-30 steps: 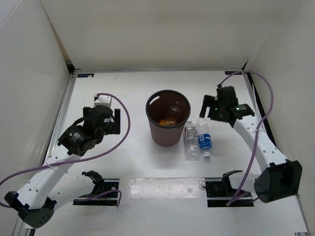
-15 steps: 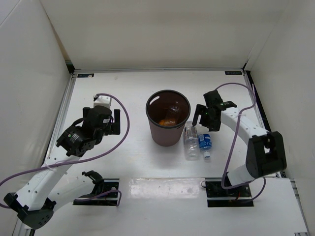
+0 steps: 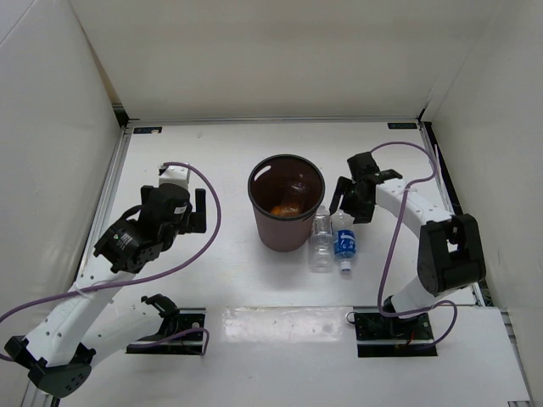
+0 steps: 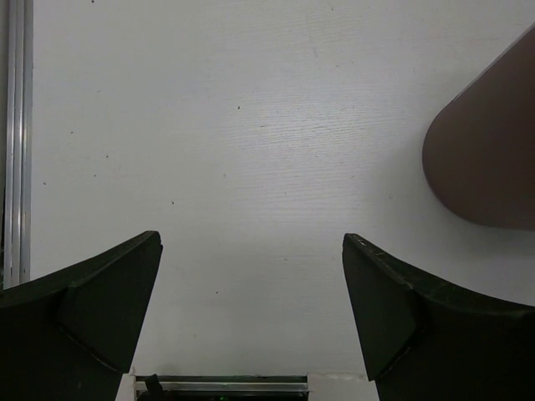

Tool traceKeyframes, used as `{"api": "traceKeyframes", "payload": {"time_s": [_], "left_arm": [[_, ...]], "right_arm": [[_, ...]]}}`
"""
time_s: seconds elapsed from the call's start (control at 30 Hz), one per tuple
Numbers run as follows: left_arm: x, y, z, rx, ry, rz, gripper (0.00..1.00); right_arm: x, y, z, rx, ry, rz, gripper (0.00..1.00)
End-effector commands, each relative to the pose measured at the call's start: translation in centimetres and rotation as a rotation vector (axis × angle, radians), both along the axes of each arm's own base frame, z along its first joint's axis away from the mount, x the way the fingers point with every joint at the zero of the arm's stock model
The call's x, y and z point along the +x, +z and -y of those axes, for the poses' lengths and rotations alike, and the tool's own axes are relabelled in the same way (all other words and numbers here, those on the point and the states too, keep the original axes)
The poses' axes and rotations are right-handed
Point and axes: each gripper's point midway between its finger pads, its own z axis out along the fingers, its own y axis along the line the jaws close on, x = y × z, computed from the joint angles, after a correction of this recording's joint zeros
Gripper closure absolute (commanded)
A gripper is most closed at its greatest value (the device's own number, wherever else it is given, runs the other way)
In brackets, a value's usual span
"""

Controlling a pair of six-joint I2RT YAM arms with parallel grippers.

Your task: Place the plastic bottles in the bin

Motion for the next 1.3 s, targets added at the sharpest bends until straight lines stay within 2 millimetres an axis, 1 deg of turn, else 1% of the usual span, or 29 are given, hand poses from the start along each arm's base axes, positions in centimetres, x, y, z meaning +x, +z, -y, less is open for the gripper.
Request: {"api": "traceKeyframes", "payload": {"time_s": [0.0, 0.1, 0.13, 0.23, 0.33, 0.37, 0.4, 0.5, 0.53, 0.6, 0.73, 0.77, 0.83, 1.0, 1.03, 1.13, 1.17, 1.23, 1.27], "left_arm": [[-0.1, 0.5, -0.1, -0.017, 0.0, 0.017, 0.0], [-0.1, 0.6, -0.1, -0.022, -0.001, 0.021, 0.0], [-0.1, 0.5, -0.1, -0.018, -0.002, 0.018, 0.0], [-0.1, 0.5, -0.1, -0.022, 0.001, 0.021, 0.0], [-0.1, 0.5, -0.1, -0.02, 0.0, 0.022, 0.0], [-0.1, 0.5, -0.1, -0.018, -0.002, 0.019, 0.0], [-0.1, 0.5, -0.1, -0.017, -0.003, 0.02, 0.0], [-0.1, 0.4, -0.1, -0.016, -0.002, 0.017, 0.0], [-0.1, 0.4, 0.0, -0.017, -0.004, 0.016, 0.0], [-0.1, 0.5, 0.0, -0.02, -0.003, 0.018, 0.0], [-0.1, 0.4, 0.0, -0.019, -0.004, 0.015, 0.0], [-0.1, 0.5, 0.0, -0.019, -0.001, 0.018, 0.0], [-0.1, 0.4, 0.0, -0.018, -0.002, 0.016, 0.0], [-0.1, 0.4, -0.1, -0.017, -0.001, 0.015, 0.0], [-0.1, 0.3, 0.0, -0.016, -0.002, 0.012, 0.0], [-0.1, 0.4, 0.0, -0.018, -0.003, 0.015, 0.0], [-0.1, 0.4, 0.0, -0.018, -0.003, 0.015, 0.0], [-0.1, 0.4, -0.1, -0.018, -0.001, 0.016, 0.0], [-0.2, 0.5, -0.1, -0.02, -0.003, 0.02, 0.0]], "right_arm": [[-0.9, -0.9, 0.7, -0.074, -0.015, -0.067, 0.22], [-1.5, -1.1, 1.3, -0.129, -0.007, -0.103, 0.22], [-1.7, -1.4, 1.3, -0.148, 0.0, -0.113, 0.22], [-2.1, -1.4, 1.4, -0.195, 0.015, -0.134, 0.22], [-2.2, -1.6, 1.8, -0.24, 0.045, -0.145, 0.22], [-2.3, -1.7, 1.8, -0.234, 0.027, -0.157, 0.22], [-2.2, -1.8, 2.0, -0.251, 0.03, -0.158, 0.24], [-2.1, -1.8, 1.8, -0.279, 0.045, -0.169, 0.24], [-1.9, -1.7, 2.1, -0.302, 0.044, -0.166, 0.25], [-2.1, -1.9, 1.8, -0.321, 0.055, -0.176, 0.28], [-2.1, -1.9, 1.8, -0.357, 0.064, -0.194, 0.42], [-2.0, -1.8, 1.8, -0.364, 0.067, -0.194, 0.44], [-1.9, -1.9, 1.7, -0.364, 0.067, -0.195, 0.5], [-2.2, -1.7, 2.3, -0.346, 0.045, -0.194, 0.6], [-2.2, -1.6, 2.4, -0.345, 0.044, -0.19, 0.64], [-2.3, -0.2, 2.8, -0.33, 0.027, -0.156, 0.69], [-2.4, 0.3, 3.3, -0.345, 0.018, -0.149, 0.71], [-2.2, 2.6, 3.6, -0.33, -0.001, -0.078, 0.73], [-2.5, 3.1, 3.8, -0.336, -0.01, -0.079, 0.76]]}}
